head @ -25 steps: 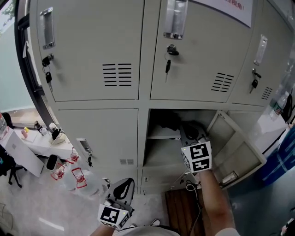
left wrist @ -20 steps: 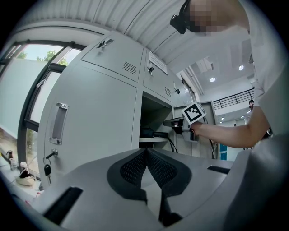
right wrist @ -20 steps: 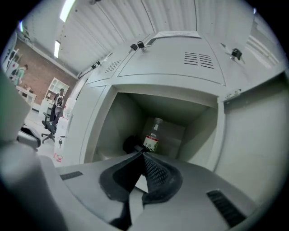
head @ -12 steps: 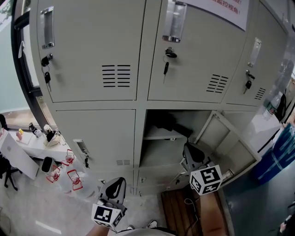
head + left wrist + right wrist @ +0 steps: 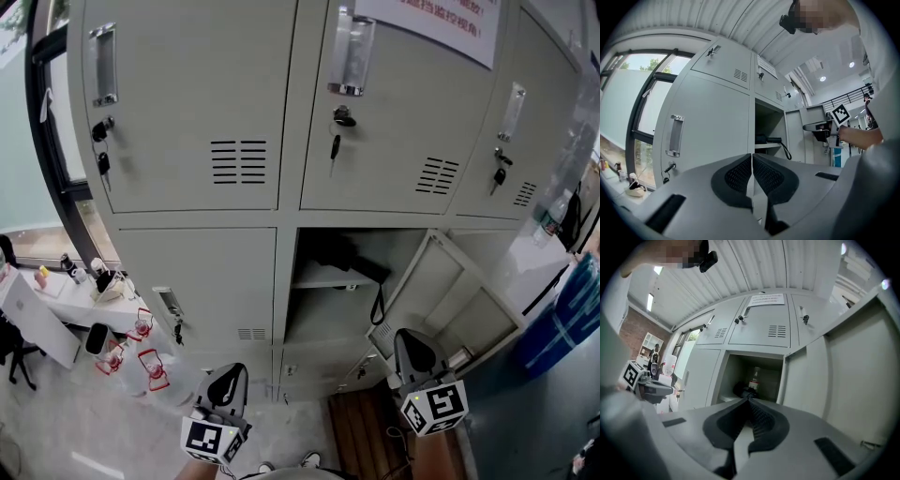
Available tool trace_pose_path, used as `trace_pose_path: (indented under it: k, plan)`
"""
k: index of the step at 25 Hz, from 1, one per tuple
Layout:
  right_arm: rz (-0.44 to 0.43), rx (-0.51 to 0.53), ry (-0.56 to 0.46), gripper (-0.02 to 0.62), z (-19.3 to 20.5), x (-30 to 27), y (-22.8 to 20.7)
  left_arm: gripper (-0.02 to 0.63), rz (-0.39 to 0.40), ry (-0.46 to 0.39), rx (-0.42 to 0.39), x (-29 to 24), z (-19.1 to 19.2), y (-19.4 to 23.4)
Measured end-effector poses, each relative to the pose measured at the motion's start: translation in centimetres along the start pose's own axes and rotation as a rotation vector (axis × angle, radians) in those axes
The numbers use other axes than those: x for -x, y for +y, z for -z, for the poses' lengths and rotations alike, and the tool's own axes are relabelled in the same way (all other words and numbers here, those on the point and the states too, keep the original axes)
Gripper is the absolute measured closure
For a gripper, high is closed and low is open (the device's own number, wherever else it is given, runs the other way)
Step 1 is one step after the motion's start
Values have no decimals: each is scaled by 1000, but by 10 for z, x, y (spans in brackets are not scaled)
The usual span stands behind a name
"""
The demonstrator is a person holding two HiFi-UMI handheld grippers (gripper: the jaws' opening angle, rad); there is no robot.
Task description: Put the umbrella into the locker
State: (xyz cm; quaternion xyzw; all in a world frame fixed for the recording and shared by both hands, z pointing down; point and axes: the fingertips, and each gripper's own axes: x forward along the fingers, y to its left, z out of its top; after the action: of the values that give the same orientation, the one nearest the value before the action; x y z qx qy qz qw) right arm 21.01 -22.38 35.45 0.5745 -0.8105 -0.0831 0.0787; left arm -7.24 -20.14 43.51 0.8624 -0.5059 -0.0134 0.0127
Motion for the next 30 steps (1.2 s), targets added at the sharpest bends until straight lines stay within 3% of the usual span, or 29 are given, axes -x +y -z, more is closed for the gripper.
trace_pose_path:
  k: [8,19,30]
  plan:
    - [16,15,10,578,4,37,-9,578,-28,-5,-6,0,-5,7]
    - [182,-192,7,578,19,105,-32,578,-51,-18,-17,-8,-15,10]
    - [219,-255,15,578,35,111,-41,578,-44,-12,1,-15,-9,-5]
